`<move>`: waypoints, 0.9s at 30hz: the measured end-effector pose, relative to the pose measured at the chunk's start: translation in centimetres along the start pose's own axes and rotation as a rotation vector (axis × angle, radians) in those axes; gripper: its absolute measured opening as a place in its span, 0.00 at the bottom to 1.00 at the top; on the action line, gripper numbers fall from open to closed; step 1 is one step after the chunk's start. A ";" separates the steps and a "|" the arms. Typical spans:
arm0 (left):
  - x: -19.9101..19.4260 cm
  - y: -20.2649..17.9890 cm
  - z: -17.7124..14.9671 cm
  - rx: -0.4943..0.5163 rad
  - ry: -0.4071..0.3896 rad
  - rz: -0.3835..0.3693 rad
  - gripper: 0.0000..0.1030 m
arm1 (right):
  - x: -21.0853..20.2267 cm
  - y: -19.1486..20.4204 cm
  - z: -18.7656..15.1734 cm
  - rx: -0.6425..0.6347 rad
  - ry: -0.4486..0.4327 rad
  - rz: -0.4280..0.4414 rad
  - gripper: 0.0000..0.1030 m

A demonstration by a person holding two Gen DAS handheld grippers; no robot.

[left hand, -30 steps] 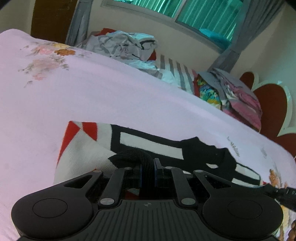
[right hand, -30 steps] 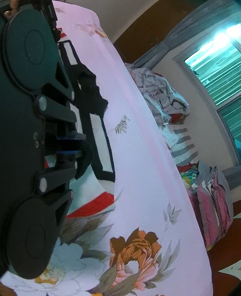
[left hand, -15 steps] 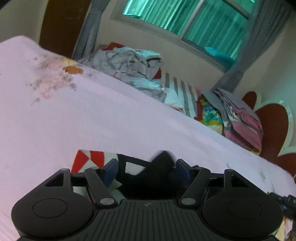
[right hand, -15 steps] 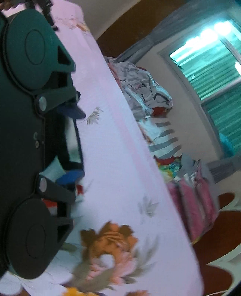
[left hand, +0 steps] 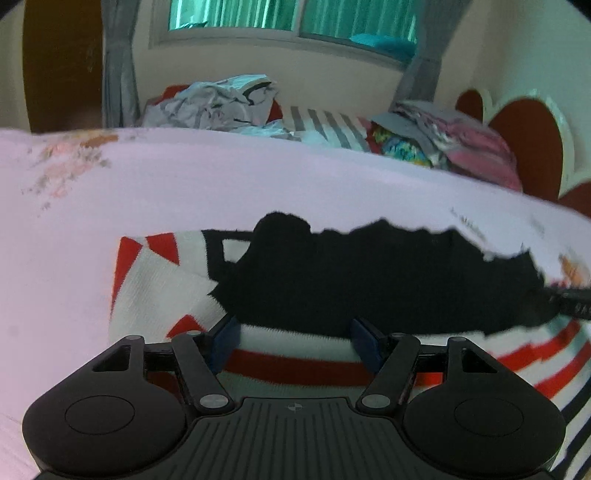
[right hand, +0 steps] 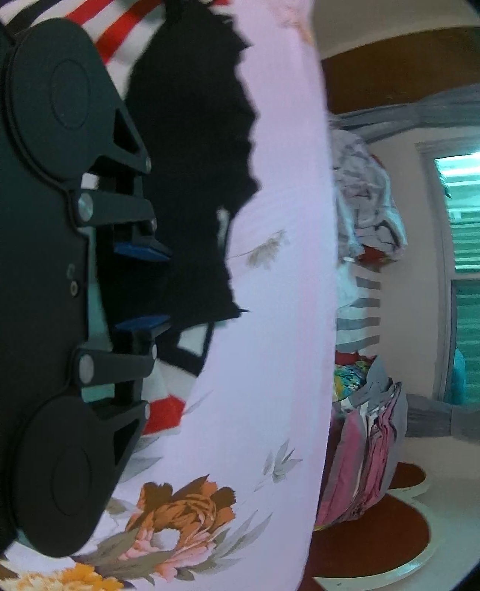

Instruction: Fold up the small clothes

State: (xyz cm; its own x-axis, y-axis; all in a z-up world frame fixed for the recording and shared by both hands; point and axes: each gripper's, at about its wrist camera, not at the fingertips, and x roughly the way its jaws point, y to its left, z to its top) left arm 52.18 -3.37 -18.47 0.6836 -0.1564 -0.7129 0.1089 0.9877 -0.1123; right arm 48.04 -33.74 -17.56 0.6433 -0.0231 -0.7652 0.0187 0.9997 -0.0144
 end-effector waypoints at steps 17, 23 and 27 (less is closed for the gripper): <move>-4.1 -1.2 -0.8 0.021 -0.016 -0.019 0.66 | -5.5 2.7 -1.4 -0.038 -0.049 0.074 0.35; -4.2 -2.2 -1.8 0.046 0.018 -0.007 0.66 | -5.6 4.7 -2.9 -0.082 -0.012 0.074 0.36; -4.0 -1.1 -3.4 0.027 0.043 0.002 0.65 | -5.6 5.2 -4.8 -0.115 0.022 0.062 0.36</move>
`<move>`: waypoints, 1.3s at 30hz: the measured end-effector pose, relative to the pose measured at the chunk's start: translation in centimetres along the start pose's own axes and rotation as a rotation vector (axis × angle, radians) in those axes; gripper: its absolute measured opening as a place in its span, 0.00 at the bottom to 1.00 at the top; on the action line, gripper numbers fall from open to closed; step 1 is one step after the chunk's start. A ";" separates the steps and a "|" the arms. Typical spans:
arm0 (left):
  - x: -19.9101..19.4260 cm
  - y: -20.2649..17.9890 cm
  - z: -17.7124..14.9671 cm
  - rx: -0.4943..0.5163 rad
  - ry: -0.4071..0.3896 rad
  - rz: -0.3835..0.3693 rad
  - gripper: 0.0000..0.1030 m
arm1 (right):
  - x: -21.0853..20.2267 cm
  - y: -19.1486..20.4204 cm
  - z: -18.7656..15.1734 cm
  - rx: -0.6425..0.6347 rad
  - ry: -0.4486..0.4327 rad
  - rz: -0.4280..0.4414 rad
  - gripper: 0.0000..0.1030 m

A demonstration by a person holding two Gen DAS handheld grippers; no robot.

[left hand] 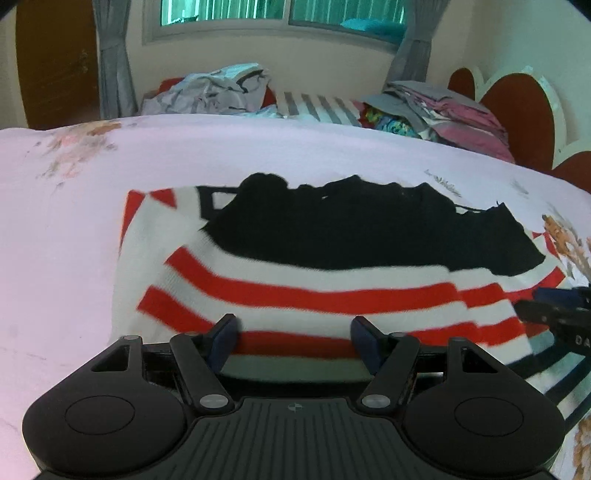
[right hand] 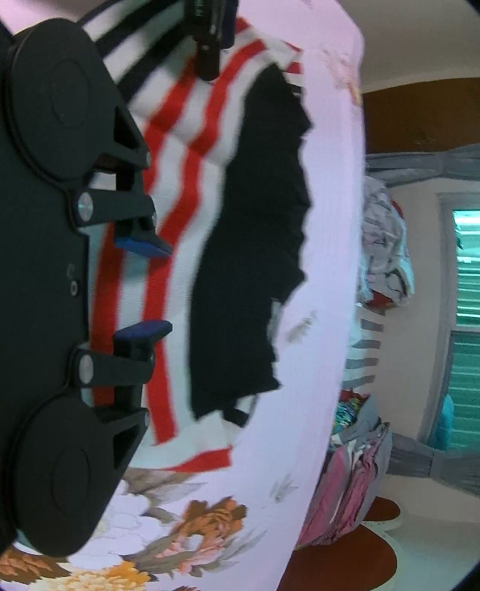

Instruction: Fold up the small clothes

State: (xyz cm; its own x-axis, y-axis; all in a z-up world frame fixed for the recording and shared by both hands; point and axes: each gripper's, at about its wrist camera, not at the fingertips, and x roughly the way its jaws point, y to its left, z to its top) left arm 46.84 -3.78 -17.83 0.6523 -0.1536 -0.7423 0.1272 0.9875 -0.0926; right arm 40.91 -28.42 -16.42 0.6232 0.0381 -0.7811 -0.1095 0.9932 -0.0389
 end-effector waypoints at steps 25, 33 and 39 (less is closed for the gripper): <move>-2.8 1.3 -3.2 0.010 -0.011 0.002 0.65 | -4.3 0.6 -5.5 0.034 0.021 -0.010 0.37; -5.1 0.9 -2.3 0.004 -0.078 0.013 0.66 | -5.8 0.8 -3.3 0.041 -0.038 0.015 0.37; -4.0 0.4 -0.4 0.002 -0.110 0.033 0.66 | -4.1 3.2 -0.3 0.036 -0.081 0.056 0.40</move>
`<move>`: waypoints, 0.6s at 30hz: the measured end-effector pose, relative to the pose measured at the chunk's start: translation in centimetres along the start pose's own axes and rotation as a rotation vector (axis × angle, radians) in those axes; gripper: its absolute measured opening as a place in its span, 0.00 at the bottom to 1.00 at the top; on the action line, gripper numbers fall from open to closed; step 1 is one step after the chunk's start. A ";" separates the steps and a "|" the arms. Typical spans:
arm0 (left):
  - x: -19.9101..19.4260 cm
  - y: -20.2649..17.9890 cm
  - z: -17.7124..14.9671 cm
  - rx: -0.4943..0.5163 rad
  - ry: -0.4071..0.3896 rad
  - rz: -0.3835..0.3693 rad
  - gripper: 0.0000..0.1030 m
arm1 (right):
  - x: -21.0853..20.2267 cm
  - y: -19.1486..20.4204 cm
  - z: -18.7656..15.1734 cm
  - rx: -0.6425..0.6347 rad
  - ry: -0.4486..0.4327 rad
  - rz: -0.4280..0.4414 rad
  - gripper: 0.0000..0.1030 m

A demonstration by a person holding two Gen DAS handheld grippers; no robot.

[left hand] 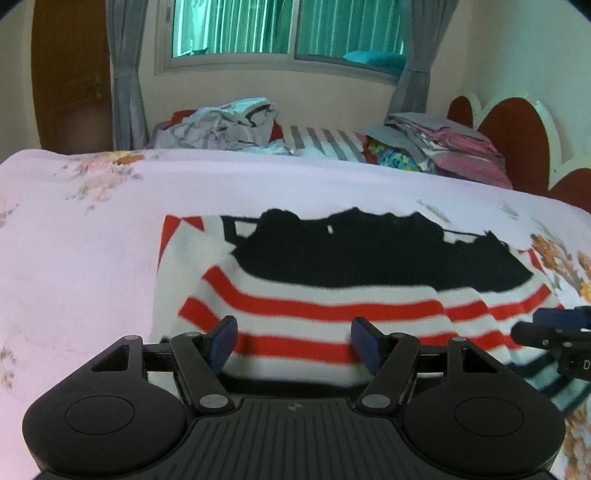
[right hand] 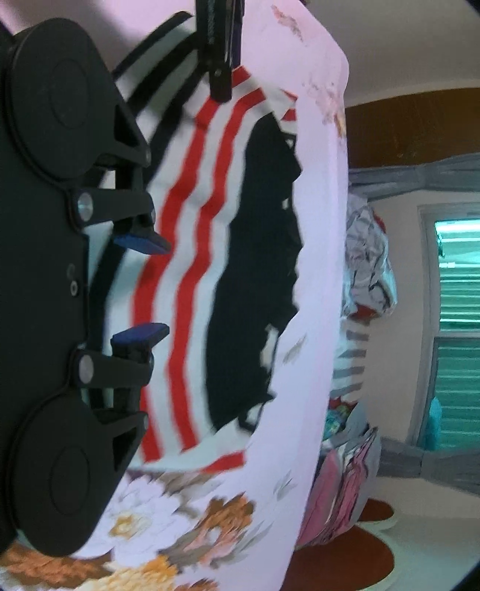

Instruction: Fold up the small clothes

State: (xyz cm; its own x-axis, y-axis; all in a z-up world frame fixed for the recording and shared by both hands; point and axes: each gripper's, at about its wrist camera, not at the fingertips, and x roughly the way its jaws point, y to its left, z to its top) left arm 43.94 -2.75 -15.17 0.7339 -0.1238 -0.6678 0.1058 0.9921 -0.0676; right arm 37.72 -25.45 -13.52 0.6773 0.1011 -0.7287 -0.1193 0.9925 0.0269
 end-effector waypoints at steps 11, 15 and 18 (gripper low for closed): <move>1.4 2.5 -2.7 -0.001 0.038 0.075 0.65 | 4.6 3.3 0.1 -0.081 0.057 0.059 0.42; 1.0 2.4 -2.4 0.005 0.055 0.082 0.65 | 4.2 3.5 0.8 -0.063 0.057 0.069 0.43; -0.2 2.2 -1.9 -0.013 0.037 0.084 0.66 | 3.0 3.8 1.2 -0.034 0.008 0.082 0.48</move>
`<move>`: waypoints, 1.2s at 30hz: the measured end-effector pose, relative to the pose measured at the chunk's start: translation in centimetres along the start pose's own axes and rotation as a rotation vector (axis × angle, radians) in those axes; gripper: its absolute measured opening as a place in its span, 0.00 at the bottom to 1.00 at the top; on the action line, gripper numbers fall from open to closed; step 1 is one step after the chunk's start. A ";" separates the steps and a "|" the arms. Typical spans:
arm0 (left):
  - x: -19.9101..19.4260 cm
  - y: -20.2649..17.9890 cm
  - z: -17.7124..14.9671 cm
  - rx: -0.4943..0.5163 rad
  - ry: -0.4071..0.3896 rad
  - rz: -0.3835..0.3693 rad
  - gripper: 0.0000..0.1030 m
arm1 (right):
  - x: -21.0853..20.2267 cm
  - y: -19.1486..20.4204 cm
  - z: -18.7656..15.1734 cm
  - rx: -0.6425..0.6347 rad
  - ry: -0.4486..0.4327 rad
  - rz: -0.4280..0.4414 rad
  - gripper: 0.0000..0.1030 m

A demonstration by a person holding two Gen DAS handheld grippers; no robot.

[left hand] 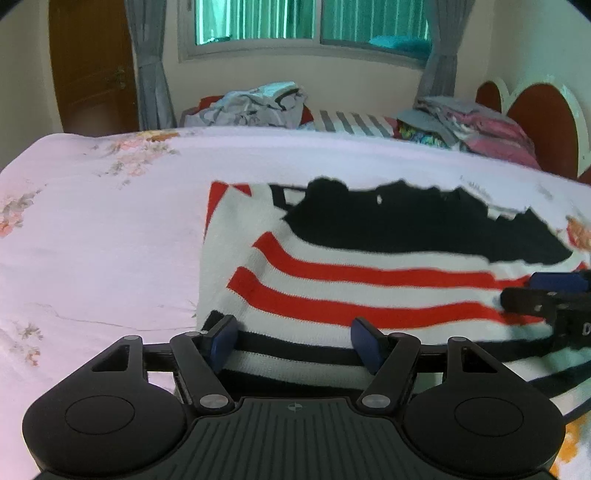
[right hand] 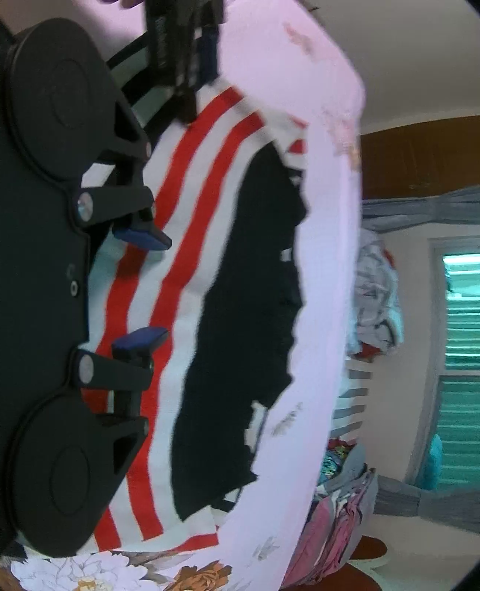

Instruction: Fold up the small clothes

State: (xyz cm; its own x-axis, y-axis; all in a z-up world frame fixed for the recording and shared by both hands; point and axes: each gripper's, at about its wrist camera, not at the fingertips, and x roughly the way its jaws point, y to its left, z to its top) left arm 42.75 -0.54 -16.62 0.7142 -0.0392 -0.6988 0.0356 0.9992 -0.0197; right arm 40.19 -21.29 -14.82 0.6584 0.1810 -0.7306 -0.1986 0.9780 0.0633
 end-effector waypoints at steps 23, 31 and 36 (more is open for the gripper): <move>1.7 1.3 0.1 0.068 0.038 -0.095 0.66 | -3.3 -6.8 -3.8 0.180 0.004 -0.235 0.59; 0.2 2.4 0.5 -0.023 0.075 -0.132 0.66 | -3.9 -5.3 -3.6 0.184 0.020 -0.227 0.53; -1.2 3.2 0.3 -0.041 0.088 -0.150 0.69 | -3.5 -3.1 -2.1 0.164 0.001 -0.177 0.51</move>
State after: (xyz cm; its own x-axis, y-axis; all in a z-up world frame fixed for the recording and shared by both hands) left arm 42.17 2.67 -15.62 0.6393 -0.1887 -0.7454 0.1078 0.9818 -0.1561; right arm 36.92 -25.19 -13.90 0.6719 0.0052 -0.7406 0.0404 0.9982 0.0437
